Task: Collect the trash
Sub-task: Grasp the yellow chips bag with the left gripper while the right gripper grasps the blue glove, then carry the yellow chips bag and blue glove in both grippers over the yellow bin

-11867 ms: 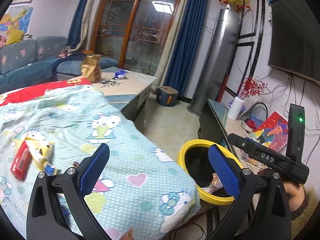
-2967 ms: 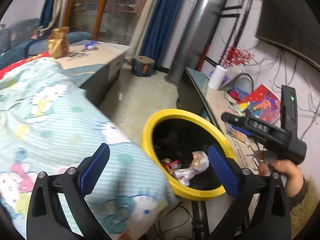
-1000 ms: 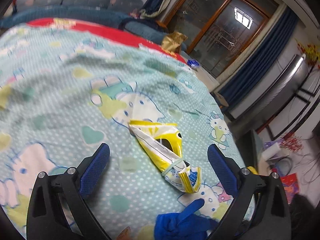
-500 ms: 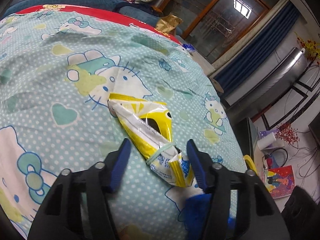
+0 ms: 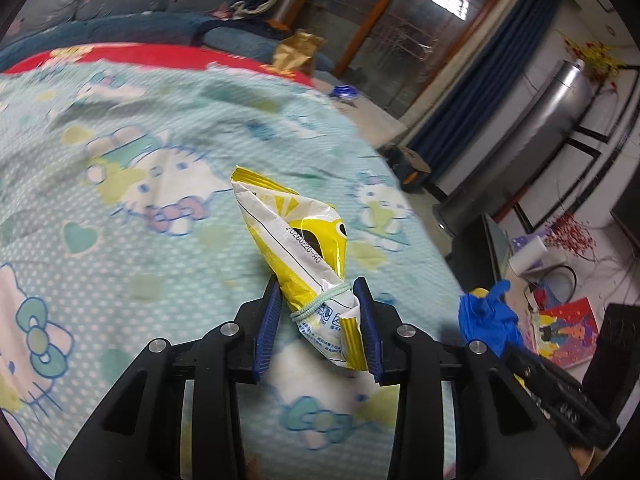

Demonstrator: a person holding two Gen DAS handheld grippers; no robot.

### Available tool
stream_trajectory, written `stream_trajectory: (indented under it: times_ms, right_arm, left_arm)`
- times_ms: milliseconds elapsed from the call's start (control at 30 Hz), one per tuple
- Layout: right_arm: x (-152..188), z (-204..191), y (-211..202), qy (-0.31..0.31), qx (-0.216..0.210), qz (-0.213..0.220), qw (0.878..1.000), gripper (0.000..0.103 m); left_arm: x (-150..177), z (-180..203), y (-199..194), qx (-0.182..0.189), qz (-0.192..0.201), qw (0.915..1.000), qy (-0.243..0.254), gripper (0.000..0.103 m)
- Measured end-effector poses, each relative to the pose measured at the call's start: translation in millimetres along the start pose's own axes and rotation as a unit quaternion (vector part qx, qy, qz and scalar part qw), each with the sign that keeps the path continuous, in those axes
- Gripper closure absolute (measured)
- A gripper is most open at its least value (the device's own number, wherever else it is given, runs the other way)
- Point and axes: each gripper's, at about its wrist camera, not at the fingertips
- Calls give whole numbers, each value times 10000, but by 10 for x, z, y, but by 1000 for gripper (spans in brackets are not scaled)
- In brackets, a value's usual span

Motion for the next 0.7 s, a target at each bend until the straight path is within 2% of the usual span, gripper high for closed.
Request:
stream_trajectory:
  times_ms: [367,700]
  right_arm:
    - [-144,447,-167,430,298,328,9981,97]
    - [-124,801,-339,837,534,525,9937,97]
  left_arm:
    - [36,584,-9,366,3,9972,648,68]
    - [151,1029,14,653,-94,9913,1142,68]
Point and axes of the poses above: each gripper's, at about its wrist camera, not at the fingertips, and y roughly the way its jaws point, z to its right, x to its underside, and after that the axes turned 9 degrees about x, right-handed
